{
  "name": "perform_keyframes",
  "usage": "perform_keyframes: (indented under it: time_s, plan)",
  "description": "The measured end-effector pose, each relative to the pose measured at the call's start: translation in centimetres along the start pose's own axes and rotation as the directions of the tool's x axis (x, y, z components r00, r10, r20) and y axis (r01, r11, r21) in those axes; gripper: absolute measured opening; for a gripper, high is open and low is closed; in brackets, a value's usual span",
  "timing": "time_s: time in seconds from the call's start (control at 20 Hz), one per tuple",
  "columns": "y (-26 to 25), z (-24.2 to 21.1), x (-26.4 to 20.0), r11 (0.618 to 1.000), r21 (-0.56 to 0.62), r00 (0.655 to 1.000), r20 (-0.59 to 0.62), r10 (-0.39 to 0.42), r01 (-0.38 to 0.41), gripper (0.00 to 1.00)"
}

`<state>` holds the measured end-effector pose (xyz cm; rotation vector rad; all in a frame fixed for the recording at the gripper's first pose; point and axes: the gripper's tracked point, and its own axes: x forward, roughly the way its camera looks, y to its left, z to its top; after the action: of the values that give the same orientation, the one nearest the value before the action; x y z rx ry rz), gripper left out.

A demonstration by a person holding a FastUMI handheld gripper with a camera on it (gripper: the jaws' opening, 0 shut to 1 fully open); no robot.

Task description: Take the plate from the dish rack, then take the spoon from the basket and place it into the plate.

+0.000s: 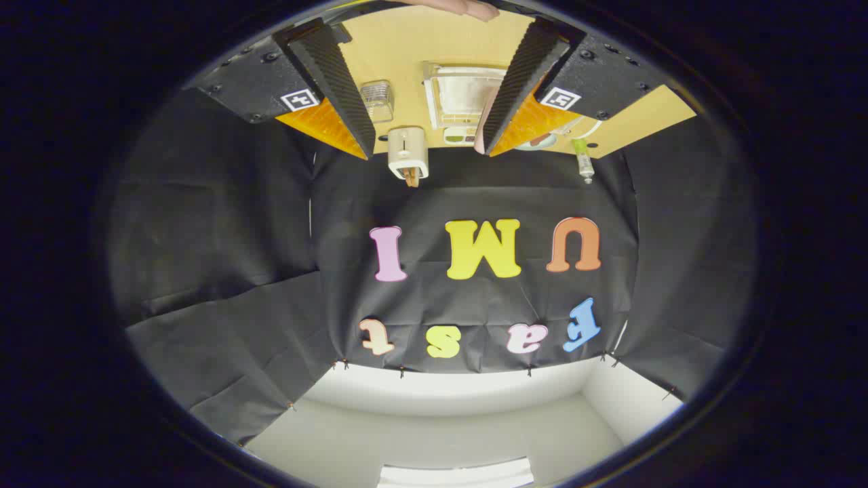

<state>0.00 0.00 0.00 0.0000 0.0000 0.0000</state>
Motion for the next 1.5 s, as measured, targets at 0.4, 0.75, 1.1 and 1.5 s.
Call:
perform_keyframes:
  time_s: [0.4,0.75,1.1,1.5]
  plan:
    - [-0.7,-0.8,0.8,1.0,0.006,1.0,-0.02,-0.014,0.014,1.0]
    - [0.1,-1.8,2.7,1.0,0.011,0.997,-0.078,0.019,-0.018,1.0]
    - [2.4,-1.6,9.7,0.996,-0.044,0.978,-0.195,0.073,-0.083,1.0]
    - [7.8,-7.3,18.3,0.986,0.035,0.777,-0.611,0.15,-0.162,1.0]
